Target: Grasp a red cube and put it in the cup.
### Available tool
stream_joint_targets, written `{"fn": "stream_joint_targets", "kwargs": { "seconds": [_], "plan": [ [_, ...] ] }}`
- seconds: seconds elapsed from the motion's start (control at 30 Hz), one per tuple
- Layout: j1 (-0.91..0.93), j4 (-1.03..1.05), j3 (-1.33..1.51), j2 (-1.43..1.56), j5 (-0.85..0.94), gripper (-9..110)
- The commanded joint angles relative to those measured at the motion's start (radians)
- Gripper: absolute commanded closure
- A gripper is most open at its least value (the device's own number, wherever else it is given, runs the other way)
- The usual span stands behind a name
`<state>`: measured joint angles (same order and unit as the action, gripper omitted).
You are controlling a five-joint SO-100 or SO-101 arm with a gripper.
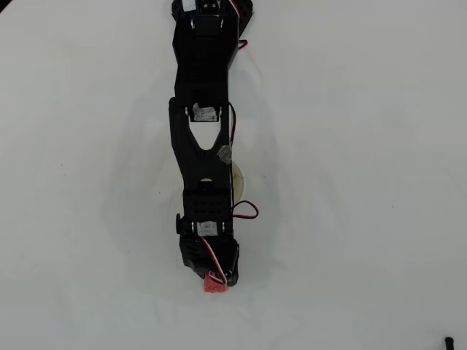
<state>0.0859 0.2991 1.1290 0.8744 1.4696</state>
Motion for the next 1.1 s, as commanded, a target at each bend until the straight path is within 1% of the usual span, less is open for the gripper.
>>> {"fn": "stream_joint_targets", "kwargs": {
  "seconds": [0.0,0.37,0.77,1.07],
  "plan": [
    [0.003,-0.026,-0.086,0.037,0.011,91],
    [0.006,-0.008,-0.067,0.106,-0.003,91],
    [-0.005,-0.002,0.103,0.319,-0.005,91],
    [-0.021,-0.014,0.175,0.442,-0.006,91]
  ]
}}
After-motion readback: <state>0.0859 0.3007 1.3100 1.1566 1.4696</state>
